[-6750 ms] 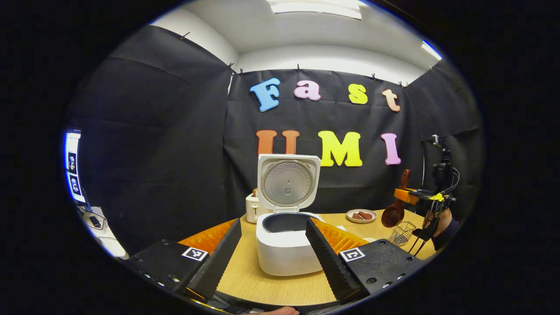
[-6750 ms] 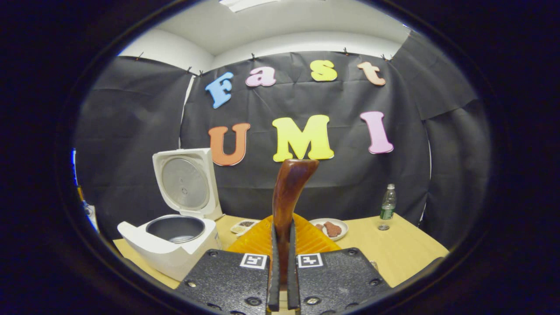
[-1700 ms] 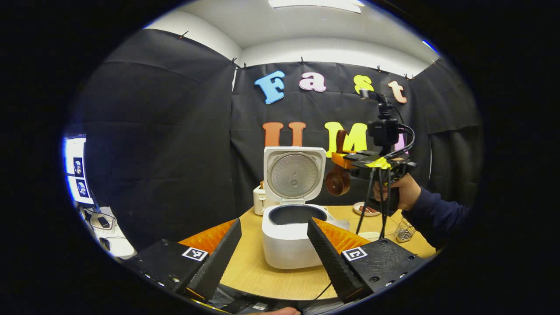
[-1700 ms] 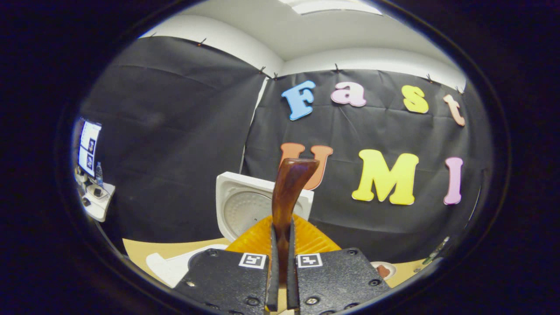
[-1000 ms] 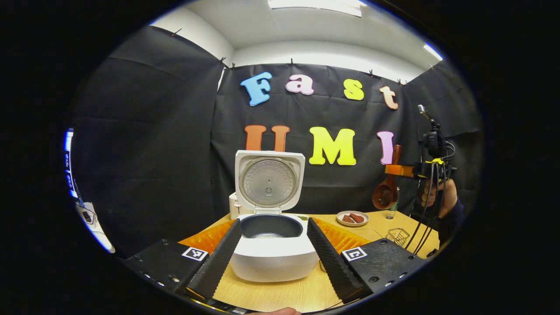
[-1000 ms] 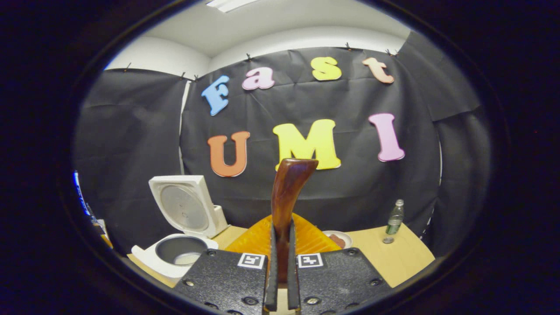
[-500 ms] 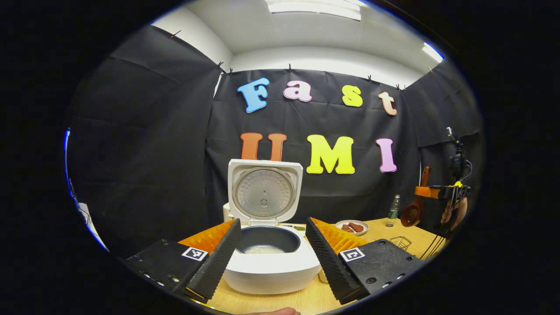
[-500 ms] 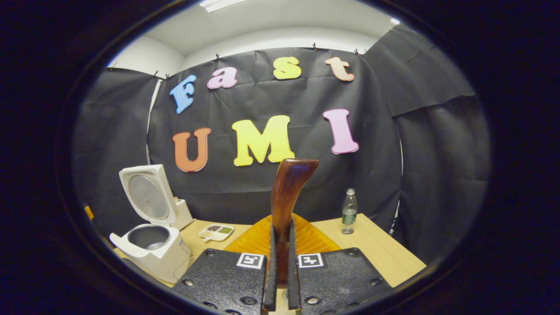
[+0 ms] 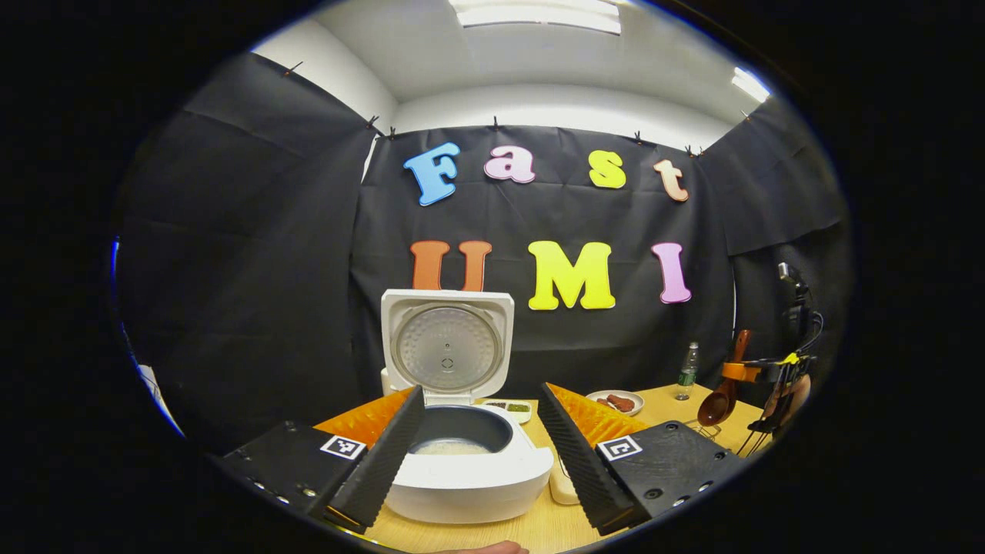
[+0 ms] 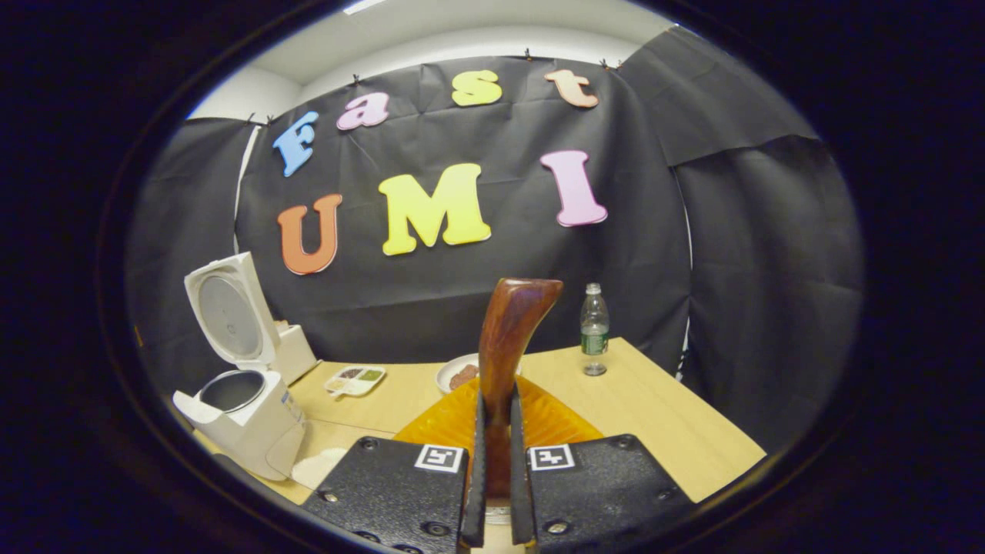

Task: Close the left gripper, press the button to open the rice cooker; take a wooden spoon from the chopstick holder with the right hand, scoop a spoonful of rice and pour it into the rice cooker, then put the wooden spoon back into the chopstick holder.

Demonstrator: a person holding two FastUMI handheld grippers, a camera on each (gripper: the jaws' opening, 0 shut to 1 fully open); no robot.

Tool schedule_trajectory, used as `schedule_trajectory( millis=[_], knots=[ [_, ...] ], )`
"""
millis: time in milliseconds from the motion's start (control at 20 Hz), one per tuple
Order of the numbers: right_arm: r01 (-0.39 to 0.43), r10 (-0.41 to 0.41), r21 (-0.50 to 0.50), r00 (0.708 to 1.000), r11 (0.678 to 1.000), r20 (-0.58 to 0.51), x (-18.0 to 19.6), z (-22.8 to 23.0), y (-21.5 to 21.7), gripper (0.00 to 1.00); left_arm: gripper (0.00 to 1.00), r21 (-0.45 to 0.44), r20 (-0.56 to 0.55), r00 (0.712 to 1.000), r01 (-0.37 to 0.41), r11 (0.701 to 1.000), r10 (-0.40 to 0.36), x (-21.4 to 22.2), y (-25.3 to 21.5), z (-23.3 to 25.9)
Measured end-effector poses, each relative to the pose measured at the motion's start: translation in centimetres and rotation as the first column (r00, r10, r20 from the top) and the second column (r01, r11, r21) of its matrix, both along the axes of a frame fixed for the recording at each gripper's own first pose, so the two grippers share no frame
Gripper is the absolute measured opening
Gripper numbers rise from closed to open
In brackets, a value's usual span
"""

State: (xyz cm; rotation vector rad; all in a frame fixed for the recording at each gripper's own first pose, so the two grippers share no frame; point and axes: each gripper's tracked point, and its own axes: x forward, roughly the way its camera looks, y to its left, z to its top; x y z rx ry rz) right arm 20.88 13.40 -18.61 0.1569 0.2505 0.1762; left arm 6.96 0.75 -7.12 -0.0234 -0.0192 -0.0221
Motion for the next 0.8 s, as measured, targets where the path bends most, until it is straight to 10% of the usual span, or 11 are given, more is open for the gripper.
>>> schedule_trajectory(
  millis=[150, 400, 800],
  knots=[
    [0.016, -0.015, 0.036, 1.000, 0.999, -0.008, 0.5, -1.2, -0.7, 0.24, 0.94, -0.002, -0.015, 1.000, -0.009, 1.000, 0.009, 0.6, 0.4, -0.2],
    [0.123, -0.124, 0.025, 0.991, 0.992, 0.047, 0.2, 0.6, -4.2, 0.82, 0.94, -0.059, -0.034, 0.999, -0.021, 0.998, 0.019, 2.2, 1.5, 0.4],
    [0.129, -0.120, -0.055, 0.982, 0.990, 0.145, -5.2, 4.3, -5.5, 0.95, 0.94, -0.026, -0.037, 0.999, 0.003, 1.000, -0.004, 5.8, 4.4, 2.9]
  ],
)
